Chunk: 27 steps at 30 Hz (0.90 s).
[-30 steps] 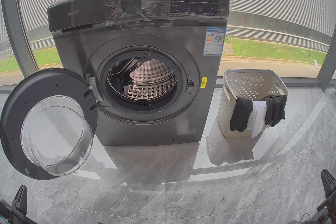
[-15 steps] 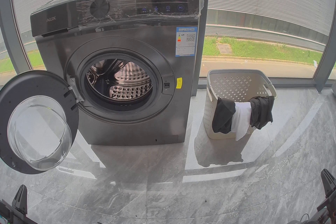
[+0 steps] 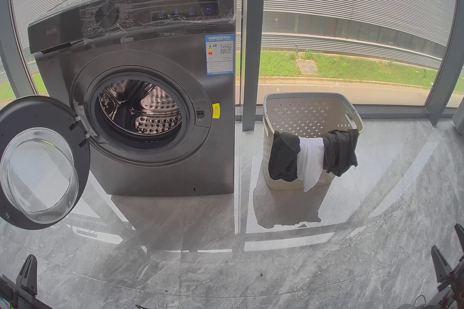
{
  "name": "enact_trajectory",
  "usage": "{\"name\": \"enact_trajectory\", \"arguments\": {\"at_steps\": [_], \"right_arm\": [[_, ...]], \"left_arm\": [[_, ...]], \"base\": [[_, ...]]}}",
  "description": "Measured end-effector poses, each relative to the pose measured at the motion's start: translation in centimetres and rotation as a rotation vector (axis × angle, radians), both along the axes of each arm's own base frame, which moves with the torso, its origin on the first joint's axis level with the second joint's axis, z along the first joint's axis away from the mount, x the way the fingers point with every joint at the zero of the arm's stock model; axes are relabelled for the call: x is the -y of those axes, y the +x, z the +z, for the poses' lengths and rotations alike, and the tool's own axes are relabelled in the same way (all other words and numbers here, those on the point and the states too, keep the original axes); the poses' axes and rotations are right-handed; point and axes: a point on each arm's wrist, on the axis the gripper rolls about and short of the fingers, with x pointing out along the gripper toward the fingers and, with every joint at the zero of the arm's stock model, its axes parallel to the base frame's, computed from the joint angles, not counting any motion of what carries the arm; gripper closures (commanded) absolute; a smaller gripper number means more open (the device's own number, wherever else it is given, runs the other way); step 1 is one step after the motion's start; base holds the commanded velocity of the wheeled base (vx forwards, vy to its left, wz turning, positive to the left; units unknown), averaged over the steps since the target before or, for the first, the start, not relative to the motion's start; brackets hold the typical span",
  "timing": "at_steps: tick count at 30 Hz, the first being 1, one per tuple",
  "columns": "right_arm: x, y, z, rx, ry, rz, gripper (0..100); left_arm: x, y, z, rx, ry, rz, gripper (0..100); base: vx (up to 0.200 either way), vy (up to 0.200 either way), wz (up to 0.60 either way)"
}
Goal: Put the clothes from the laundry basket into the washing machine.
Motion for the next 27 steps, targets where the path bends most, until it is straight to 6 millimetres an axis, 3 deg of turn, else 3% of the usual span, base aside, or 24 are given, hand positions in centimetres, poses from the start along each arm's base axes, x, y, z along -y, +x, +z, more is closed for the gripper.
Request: {"name": "enact_trajectory", "arguments": {"at_steps": [16, 27], "right_arm": [[0.00, 0.00, 0.00, 0.000, -0.001, 0.001, 0], [0.00, 0.00, 0.00, 0.000, 0.000, 0.001, 0]], "left_arm": [[-0.01, 0.01, 0.02, 0.003, -0.004, 0.002, 100], [0.01, -0.02, -0.02, -0.008, 0.000, -0.002, 100]], "base": [[0.000, 0.000, 0.00], [0.200, 0.000, 0.00]]}}
